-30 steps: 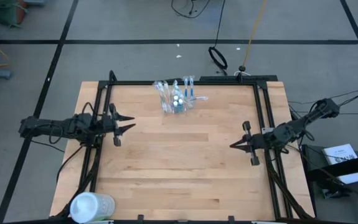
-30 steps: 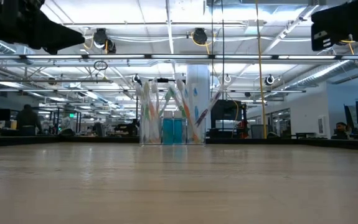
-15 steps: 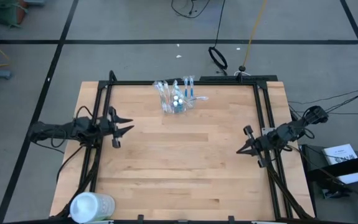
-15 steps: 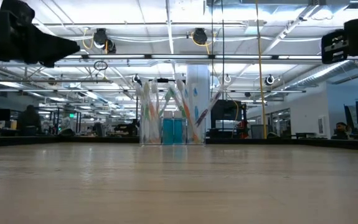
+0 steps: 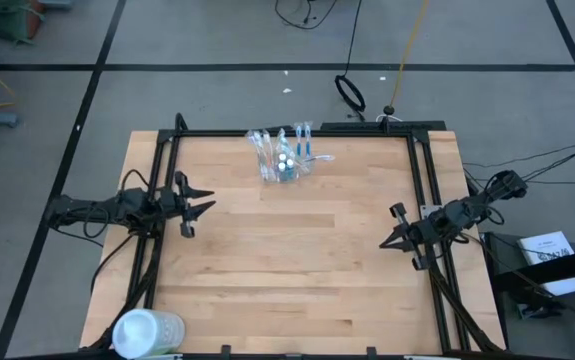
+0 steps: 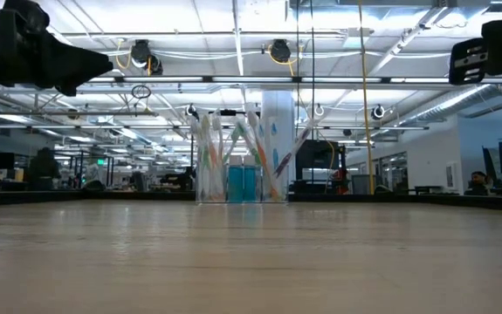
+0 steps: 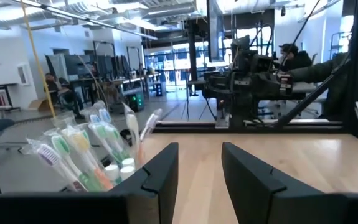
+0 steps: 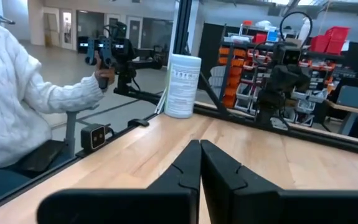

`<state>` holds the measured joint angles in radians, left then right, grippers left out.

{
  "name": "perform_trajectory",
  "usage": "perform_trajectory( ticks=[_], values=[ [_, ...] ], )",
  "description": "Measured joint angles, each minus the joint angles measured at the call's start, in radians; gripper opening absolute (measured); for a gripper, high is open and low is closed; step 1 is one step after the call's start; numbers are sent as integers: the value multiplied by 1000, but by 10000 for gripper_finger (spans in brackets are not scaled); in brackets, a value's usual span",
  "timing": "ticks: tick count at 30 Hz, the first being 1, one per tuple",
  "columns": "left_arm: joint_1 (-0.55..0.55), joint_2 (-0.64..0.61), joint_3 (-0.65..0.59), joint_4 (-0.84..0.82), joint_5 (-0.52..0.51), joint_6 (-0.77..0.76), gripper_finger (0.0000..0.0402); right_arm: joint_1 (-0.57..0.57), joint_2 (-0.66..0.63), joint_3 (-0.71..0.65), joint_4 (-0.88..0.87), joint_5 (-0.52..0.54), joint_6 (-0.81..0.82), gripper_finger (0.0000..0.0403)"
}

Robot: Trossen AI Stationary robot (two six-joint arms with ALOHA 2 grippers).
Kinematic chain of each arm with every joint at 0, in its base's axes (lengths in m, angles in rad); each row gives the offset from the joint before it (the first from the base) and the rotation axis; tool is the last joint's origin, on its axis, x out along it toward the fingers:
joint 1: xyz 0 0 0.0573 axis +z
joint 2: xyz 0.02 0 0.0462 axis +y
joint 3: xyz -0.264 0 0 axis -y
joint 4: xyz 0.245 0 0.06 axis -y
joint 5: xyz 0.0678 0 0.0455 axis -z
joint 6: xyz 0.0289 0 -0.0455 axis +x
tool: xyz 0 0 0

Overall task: Pick & Place toothbrushing station
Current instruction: Return To Home Position

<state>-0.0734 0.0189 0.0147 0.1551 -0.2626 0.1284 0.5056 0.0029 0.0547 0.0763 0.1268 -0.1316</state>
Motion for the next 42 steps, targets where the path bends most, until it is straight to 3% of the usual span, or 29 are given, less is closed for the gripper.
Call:
perform_trajectory(
  ticks=[42],
  values=[
    [0,0,0,-2,-1,-2,127,0,2,-4,-35,-25,-12,2]
  ],
)
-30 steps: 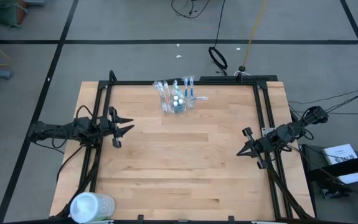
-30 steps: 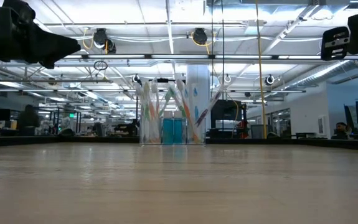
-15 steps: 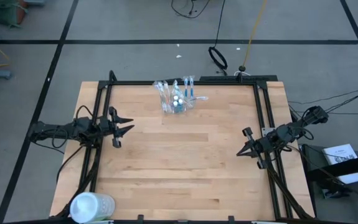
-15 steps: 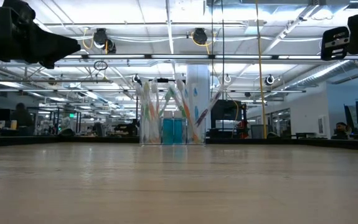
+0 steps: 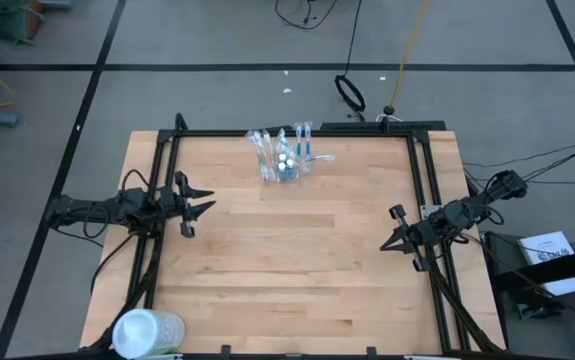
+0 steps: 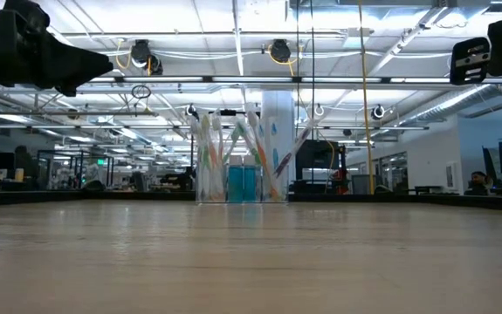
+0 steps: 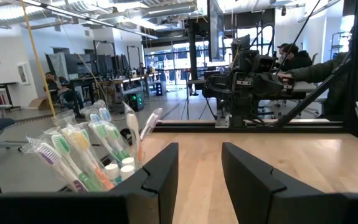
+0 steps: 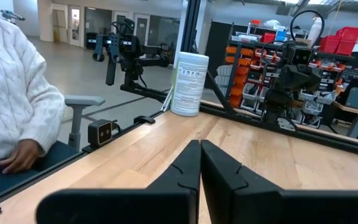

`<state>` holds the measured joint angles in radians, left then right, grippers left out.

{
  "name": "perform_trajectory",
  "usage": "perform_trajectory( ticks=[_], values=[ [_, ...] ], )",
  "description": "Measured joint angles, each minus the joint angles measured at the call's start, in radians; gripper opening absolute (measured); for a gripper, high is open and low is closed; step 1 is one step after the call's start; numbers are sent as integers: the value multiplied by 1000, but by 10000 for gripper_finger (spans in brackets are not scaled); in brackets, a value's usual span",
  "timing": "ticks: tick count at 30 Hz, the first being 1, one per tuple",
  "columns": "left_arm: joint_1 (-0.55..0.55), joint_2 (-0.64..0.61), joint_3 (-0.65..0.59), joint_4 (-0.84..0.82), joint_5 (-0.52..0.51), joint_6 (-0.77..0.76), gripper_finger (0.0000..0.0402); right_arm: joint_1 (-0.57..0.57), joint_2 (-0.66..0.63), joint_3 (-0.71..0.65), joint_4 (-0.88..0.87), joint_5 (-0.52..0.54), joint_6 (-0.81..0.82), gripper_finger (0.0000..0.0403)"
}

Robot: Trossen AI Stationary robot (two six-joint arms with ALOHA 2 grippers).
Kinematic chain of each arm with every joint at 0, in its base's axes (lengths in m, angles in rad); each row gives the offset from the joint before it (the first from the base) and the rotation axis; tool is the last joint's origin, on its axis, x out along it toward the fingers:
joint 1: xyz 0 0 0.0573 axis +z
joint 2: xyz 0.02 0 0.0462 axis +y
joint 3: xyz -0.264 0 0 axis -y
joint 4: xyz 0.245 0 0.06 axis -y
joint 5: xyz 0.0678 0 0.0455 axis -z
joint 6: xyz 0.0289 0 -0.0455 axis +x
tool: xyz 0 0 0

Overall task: Pick & Place toothbrushing station
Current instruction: Return To Home Position

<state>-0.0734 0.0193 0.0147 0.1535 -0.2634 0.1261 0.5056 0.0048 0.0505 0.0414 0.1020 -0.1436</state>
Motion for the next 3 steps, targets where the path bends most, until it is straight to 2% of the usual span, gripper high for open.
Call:
perform_trajectory(
  ticks=[3],
  values=[
    [0,0,0,0,0,0,127,0,0,0,0,0,0,2]
  ],
)
